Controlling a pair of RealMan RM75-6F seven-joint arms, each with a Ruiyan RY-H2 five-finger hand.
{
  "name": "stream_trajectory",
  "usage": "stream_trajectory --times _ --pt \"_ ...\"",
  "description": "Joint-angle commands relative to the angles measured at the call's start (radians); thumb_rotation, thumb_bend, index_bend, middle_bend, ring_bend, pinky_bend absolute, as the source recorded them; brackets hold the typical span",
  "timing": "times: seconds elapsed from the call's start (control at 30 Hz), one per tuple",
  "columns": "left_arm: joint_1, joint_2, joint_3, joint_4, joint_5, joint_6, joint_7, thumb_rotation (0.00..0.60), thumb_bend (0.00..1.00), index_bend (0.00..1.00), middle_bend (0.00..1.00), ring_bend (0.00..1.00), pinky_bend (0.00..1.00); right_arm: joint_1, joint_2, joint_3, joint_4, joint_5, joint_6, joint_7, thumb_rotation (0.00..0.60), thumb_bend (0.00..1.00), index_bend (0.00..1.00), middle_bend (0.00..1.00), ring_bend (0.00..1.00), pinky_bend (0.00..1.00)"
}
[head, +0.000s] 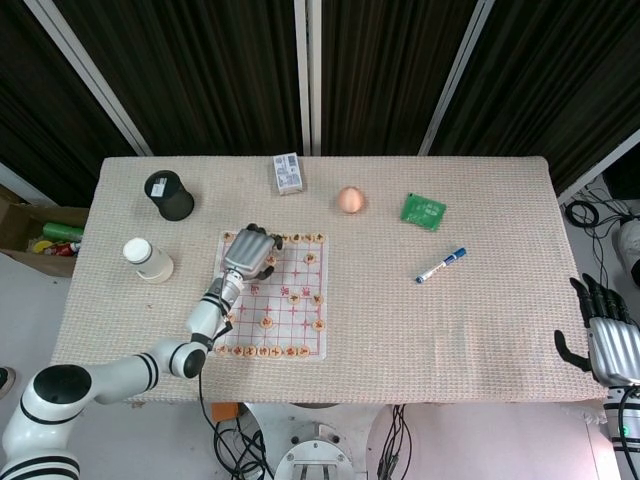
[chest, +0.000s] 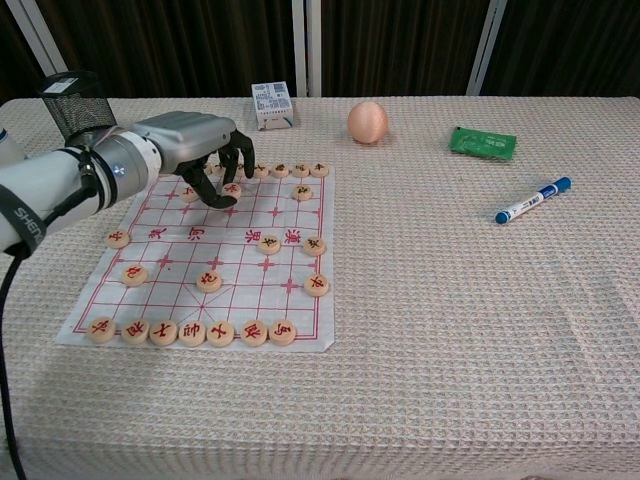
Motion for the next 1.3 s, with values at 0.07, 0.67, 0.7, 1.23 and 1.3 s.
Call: stream_trajectory --times 0.07,0.67,0.7,1.23,1.3 --pt "-0.003 -0.006 -0.002 0.014 0.002 -0.010 -0.010 0.600 0.34 0.38 0.49 0.31 0.24 0.000 0.001 0.000 -0.001 0.003 -0.002 0.000 0.600 0.39 0.00 0.00 0.00 0.00" --pt "0.007 0.061 -0.022 -0.086 0.027 0.035 -0.013 0.600 0.33 0.35 0.38 0.31 0.25 0.001 0.001 0.001 -0.002 0.008 -0.003 -0.005 0.600 0.39 0.01 0.00 0.00 0.00" --pt "0.013 0.082 -0.026 -0.119 0.031 0.052 -0.010 0.600 0.33 0.34 0.38 0.31 0.26 0.000 0.001 0.001 -0.002 0.008 -0.003 -0.005 0.600 0.39 0.01 0.00 0.00 0.00" --pt "0.443 0.857 0.176 -0.976 0.270 0.487 0.056 0.276 0.11 0.22 0.22 0.13 0.23 0.005 -0.001 -0.044 0.058 -0.142 0.040 -0.074 0.600 0.31 0.00 0.00 0.00 0.00" --pt "0.511 0.910 0.229 -0.996 0.303 0.533 0.049 0.205 0.09 0.18 0.18 0.11 0.22 0.004 -0.001 -0.049 0.062 -0.152 0.045 -0.097 0.600 0.30 0.00 0.00 0.00 0.00"
